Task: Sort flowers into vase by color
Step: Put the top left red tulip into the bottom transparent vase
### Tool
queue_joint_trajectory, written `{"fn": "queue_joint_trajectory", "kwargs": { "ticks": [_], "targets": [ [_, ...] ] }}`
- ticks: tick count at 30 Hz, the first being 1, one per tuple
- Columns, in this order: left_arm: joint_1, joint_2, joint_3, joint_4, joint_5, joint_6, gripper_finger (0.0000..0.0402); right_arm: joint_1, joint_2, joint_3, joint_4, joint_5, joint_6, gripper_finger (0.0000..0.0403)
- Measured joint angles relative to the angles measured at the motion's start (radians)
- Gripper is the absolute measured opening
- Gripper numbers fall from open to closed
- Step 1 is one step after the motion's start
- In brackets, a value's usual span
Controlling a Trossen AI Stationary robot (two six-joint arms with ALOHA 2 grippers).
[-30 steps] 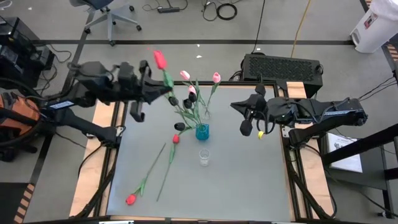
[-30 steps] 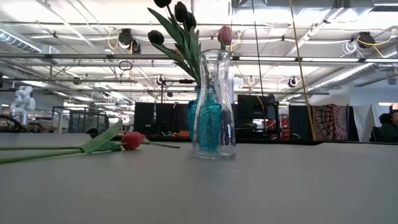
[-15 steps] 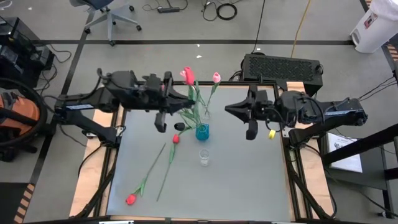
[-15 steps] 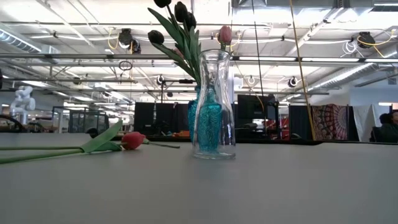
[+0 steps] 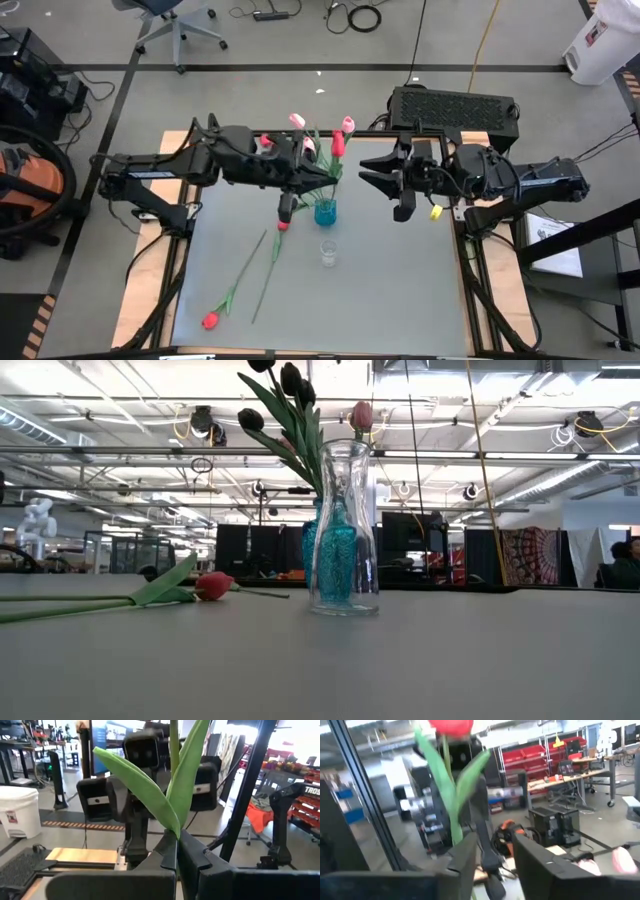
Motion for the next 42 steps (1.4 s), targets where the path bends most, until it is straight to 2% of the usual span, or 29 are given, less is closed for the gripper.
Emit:
{"fn": "queue_joint_trajectory", "kwargs": {
  "ticks": [3,6,11,20,42],
  "targets": [
    [0.0,0.005,0.0,0.004,0.001,0.0,0.0001,0.0,0.02,0.0,0.041,-0.004,0.015,0.0149],
    [0.001,0.005,0.0,0.023,0.001,0.0,0.0001,0.0,0.041,0.0,0.08,-0.055,0.023,0.0169],
    [0.001,0.004,0.0,0.023,0.001,0.0,0.0001,0.0,0.069,0.0,0.157,-0.102,0.063,0.0185],
    [0.0,0.004,0.0,0.022,0.0,-0.001,0.0001,0.0,0.099,0.0,0.261,-0.105,0.063,0.0187],
    [-0.013,0.056,0.0,0.024,0.0,-0.002,0.0002,0.0,0.11,0.0,0.253,-0.13,0.093,0.0187]
  ]
}}
